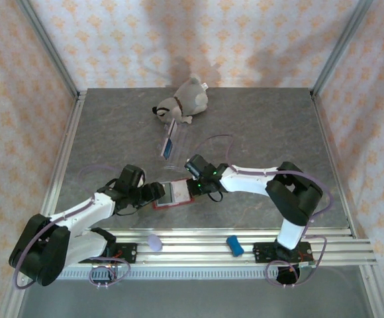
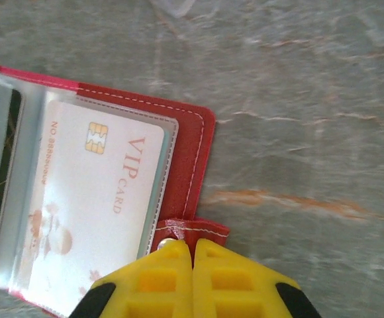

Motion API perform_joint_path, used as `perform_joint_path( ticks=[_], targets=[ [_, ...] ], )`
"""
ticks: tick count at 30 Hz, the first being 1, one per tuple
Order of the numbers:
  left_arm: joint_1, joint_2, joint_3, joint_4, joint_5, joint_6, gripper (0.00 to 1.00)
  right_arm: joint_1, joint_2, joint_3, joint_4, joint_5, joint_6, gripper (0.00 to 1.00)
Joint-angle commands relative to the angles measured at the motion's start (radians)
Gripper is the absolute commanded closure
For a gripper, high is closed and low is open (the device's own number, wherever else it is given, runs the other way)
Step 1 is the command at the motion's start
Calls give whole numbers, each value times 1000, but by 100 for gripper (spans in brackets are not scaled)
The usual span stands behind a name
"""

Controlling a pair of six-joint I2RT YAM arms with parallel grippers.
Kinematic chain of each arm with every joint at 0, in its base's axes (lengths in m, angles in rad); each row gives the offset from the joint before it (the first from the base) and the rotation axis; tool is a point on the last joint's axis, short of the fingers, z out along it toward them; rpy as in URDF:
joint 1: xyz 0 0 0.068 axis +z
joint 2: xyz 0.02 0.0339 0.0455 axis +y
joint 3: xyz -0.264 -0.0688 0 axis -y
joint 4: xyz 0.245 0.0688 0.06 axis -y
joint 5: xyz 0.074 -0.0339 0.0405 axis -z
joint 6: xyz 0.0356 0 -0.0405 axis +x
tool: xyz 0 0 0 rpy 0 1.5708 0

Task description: Put the credit cards into the card holder

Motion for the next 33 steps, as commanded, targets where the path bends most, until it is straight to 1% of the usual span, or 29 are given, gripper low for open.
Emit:
perform_joint_path(
  ticks=[1, 3, 5, 8, 12, 15, 18, 19, 21, 24, 28, 31, 33],
  targets=[
    [0, 49, -5, 129, 63, 15, 32, 5, 6, -31, 62, -181, 12, 100],
    [0, 67, 14, 122, 85, 21, 34, 6, 17, -33, 87, -220, 33, 100],
    [0, 71, 18, 131, 84, 12, 38, 6, 19, -35, 110, -247, 48, 100],
    [0, 63, 19, 143, 72, 10, 41, 6, 8, -42, 120, -240, 52, 100],
    [0, 43, 37, 131, 92, -2, 42, 4, -5, -52, 118, -221, 52, 100],
    [0, 6, 28, 172, 91, -19, 46, 4, -5, -71, 145, -235, 51, 100],
    [-5, -2, -6, 276, 102, -74, 51, 3, 2, -111, 250, -283, 86, 100],
    [-11, -2, -15, 315, 112, -89, 51, 3, 8, -116, 273, -297, 95, 100],
    [-31, -2, -23, 349, 97, -98, 52, 4, 19, -110, 279, -300, 97, 100],
    [-63, 1, -7, 347, 70, -88, 53, 3, 32, -109, 282, -294, 100, 100],
    [-111, 33, 16, 367, 62, -85, 53, 2, 35, -111, 280, -273, 107, 100],
    [-137, 73, 33, 395, 78, -93, 53, -5, 38, -127, 291, -251, 120, 100],
    [-165, 95, 44, 412, 81, -98, 54, -15, 44, -136, 310, -272, 140, 100]
  ],
)
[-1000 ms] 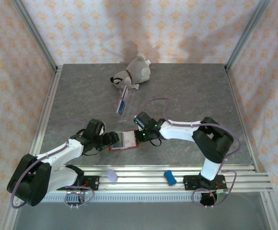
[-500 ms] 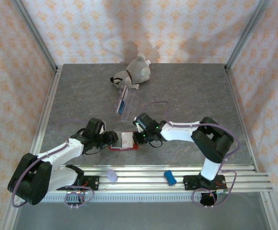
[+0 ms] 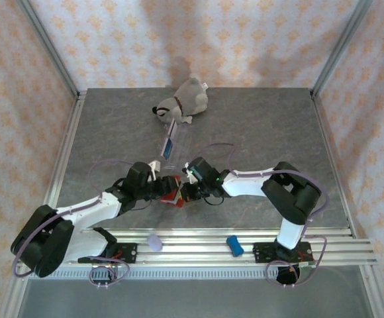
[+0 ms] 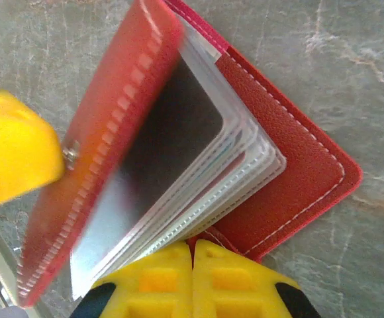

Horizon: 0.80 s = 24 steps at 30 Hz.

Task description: Put the credit cards into the card holder

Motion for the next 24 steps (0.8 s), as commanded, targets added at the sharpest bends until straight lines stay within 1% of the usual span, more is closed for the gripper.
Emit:
perform_joint_path(
  ticks=[1, 4, 6, 10, 12, 15, 17, 20, 24],
  targets=[
    [-40, 31, 36, 64, 11, -16, 53, -8, 32, -27, 36, -15, 33, 100],
    [-55, 68, 38, 64, -15, -10, 53, -10, 23, -33, 25, 0, 25, 100],
    [-55, 100, 39, 72, -8, -13, 53, -12, 14, -37, 19, 6, 25, 100],
    [-59, 158, 9, 175, 13, -52, 50, -16, -12, -43, -3, 24, 19, 100],
    [-59, 187, 10, 189, 20, -54, 49, -26, -22, -55, -5, 44, 22, 100],
    [-59, 217, 3, 191, 15, -54, 49, -53, -40, -90, 30, 38, 59, 100],
    [-59, 223, -13, 202, -3, -53, 51, -62, -57, -102, 35, 32, 64, 98],
    [-59, 226, -24, 183, -35, -49, 53, -64, -88, -102, -21, 83, 44, 96],
    [-59, 211, -46, 168, -74, -60, 54, -64, -132, -110, -94, 169, 36, 96]
  ],
)
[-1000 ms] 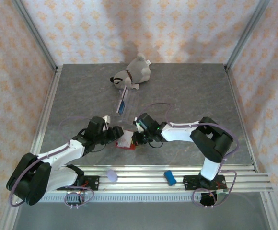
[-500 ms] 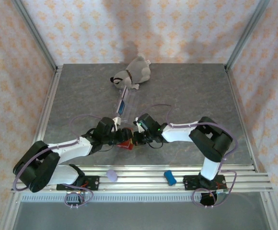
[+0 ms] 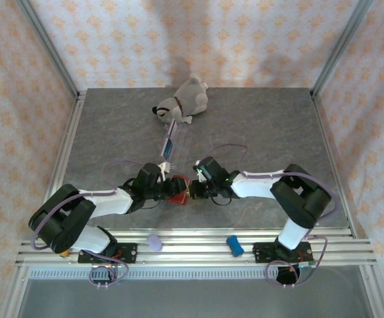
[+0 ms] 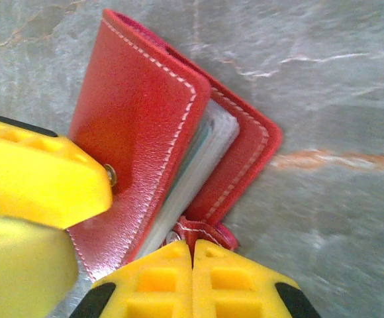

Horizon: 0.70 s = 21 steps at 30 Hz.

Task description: Put the credit cards into the card holder

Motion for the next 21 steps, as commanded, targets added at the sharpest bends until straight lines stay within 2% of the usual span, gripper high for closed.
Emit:
perform_joint_path(
  ticks=[1, 5, 7, 9, 16, 21],
  targets=[
    [-3, 2, -55, -64, -91, -10, 55, -6, -49, -19, -117, 145, -16, 97],
    [-1, -15, -52, -108, -104, -7, 55, -6, -105, -68, -127, 227, 5, 95],
    [-3, -15, -54, -98, -98, -17, 55, -6, -129, -89, -107, 211, 12, 81],
    [-3, -9, -61, -71, -92, -24, 57, -5, -139, -93, -90, 167, 0, 71],
    [-3, 6, -56, -42, -82, -54, 69, -4, -158, -53, -85, 86, -52, 51],
    [-3, 19, -54, -7, -54, -91, 70, 17, -127, -45, -10, 88, -19, 48]
  ],
)
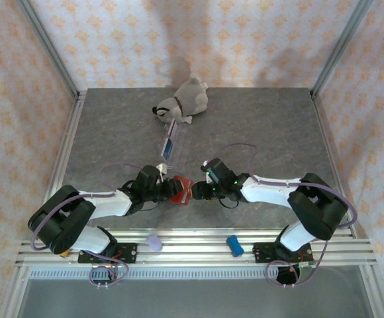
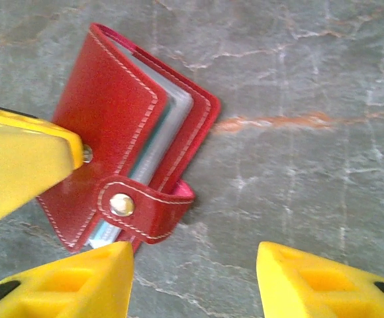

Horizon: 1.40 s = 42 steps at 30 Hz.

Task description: Put the credit cards into the card holder

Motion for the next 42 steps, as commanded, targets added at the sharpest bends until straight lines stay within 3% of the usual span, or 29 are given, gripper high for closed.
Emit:
perform_joint_path(
  ticks=[1, 5, 11, 13, 20, 24, 27, 32, 37, 42],
  targets=[
    [0, 24, -29, -7, -5, -44, 70, 14, 11, 22, 59, 2, 16, 47],
    [0, -14, -13, -55, -15, -49, 70, 28, 30, 50, 65, 31, 29, 39],
    [0, -142, 22, -212, -72, -8, 68, 91, 73, 96, 19, 234, 48, 35],
    [0, -188, 34, -273, -96, 10, 68, 89, 99, 110, 10, 250, 54, 35],
    [6, -257, 13, -401, -206, 79, 62, 77, 96, 116, -26, 294, 58, 55],
    [6, -234, 21, -438, -237, 139, 62, 69, 65, 103, -47, 295, 48, 57],
    [7, -195, 33, -438, -231, 186, 63, 62, 50, 88, -52, 292, 50, 58],
    [3, -137, 40, -355, -139, 203, 63, 59, 38, 72, -21, 234, 71, 71],
    [-3, -115, 40, -325, -110, 184, 64, 58, 33, 71, -17, 209, 86, 99],
    [-7, -95, 31, -301, -79, 174, 64, 57, 20, 64, -18, 199, 95, 100]
  ],
)
